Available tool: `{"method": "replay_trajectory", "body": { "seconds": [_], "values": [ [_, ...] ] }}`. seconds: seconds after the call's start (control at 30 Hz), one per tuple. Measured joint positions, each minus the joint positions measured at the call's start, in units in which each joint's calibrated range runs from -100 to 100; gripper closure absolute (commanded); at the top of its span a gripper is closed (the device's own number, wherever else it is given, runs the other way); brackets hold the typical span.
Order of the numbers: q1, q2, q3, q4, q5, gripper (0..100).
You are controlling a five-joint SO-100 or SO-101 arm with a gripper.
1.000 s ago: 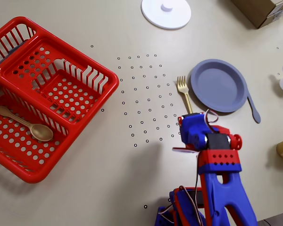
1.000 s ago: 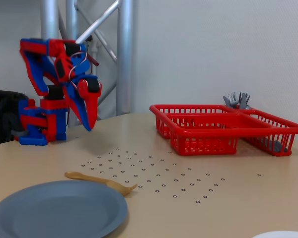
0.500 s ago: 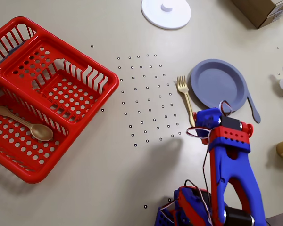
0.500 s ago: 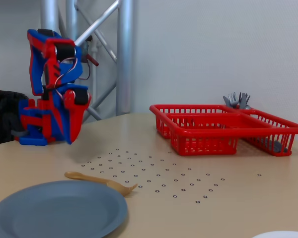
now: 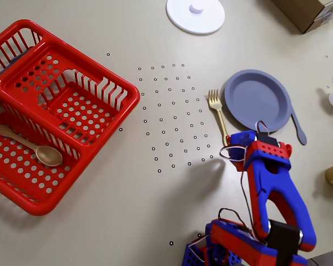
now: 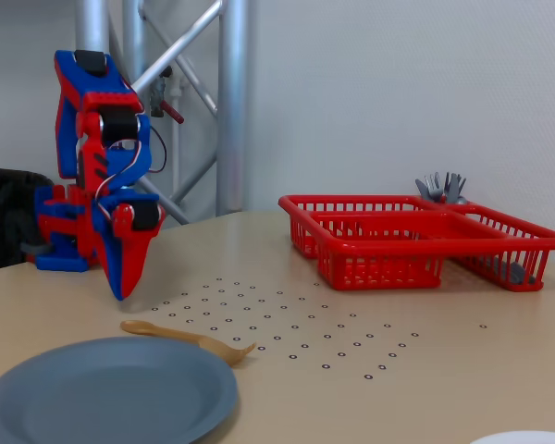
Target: Push the fork on the left side of the plate
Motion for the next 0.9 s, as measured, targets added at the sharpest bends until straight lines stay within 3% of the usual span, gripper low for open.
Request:
{"method": "replay_trajectory", "body": {
  "seconds": [0.9],
  "values": [
    [1.64, 14.38, -11.66, -2.8, 0.73, 100]
  ]
}}
